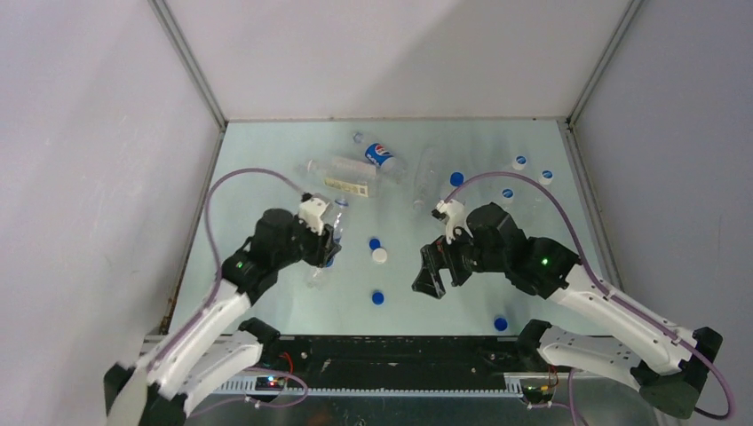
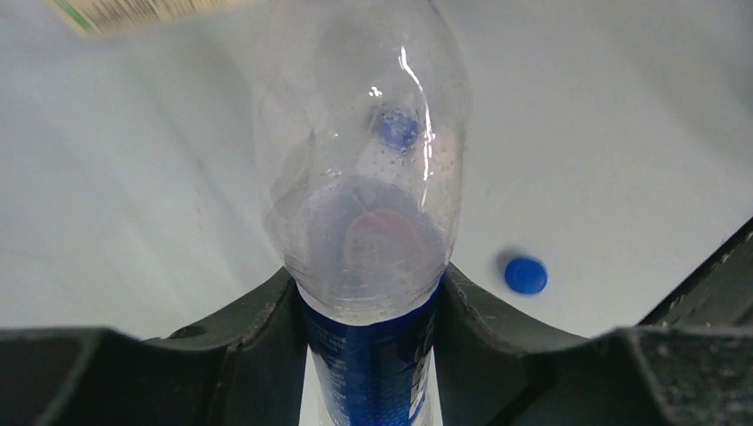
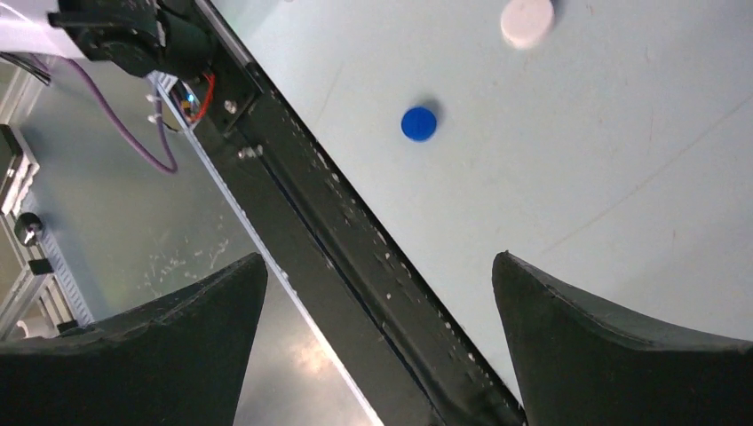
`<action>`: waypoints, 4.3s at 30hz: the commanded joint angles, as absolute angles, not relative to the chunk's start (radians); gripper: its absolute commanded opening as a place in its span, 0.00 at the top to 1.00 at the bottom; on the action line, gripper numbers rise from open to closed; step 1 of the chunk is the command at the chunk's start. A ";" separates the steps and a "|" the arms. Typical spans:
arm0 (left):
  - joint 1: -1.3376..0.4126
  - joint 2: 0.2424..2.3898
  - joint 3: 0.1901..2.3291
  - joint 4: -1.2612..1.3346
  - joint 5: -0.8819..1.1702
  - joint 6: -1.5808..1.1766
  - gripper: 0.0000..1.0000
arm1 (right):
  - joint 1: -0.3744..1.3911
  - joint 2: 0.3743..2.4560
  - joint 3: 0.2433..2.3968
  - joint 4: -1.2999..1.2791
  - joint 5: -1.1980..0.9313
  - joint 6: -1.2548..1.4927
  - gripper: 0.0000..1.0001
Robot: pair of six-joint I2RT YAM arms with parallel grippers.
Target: Screw on the bottle caps
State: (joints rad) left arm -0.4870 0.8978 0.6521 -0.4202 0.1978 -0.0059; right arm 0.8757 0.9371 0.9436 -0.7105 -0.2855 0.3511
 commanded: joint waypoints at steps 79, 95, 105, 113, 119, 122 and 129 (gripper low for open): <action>-0.494 0.530 0.639 -0.363 0.429 -0.003 0.96 | 1.074 1.588 1.280 -0.733 0.038 0.396 1.00; -0.494 0.839 0.954 -0.571 0.776 0.259 0.99 | 0.884 1.023 1.241 -0.691 -0.218 0.008 1.00; -0.591 1.047 1.214 -0.972 0.894 0.612 1.00 | 0.837 0.854 1.162 -0.617 -0.553 -0.533 1.00; -0.699 1.128 1.283 -1.067 0.856 0.662 1.00 | 0.833 0.827 1.161 -0.646 -0.684 -0.819 1.00; -0.729 1.135 1.294 -1.061 0.848 0.658 1.00 | 0.831 0.850 1.162 -0.644 -0.777 -0.875 1.00; -0.743 1.137 1.302 -1.060 0.845 0.656 1.00 | 0.831 0.860 1.161 -0.637 -0.799 -0.881 1.00; -0.774 1.162 1.322 -1.082 0.846 0.667 1.00 | 0.831 0.880 1.162 -0.624 -0.830 -0.909 1.00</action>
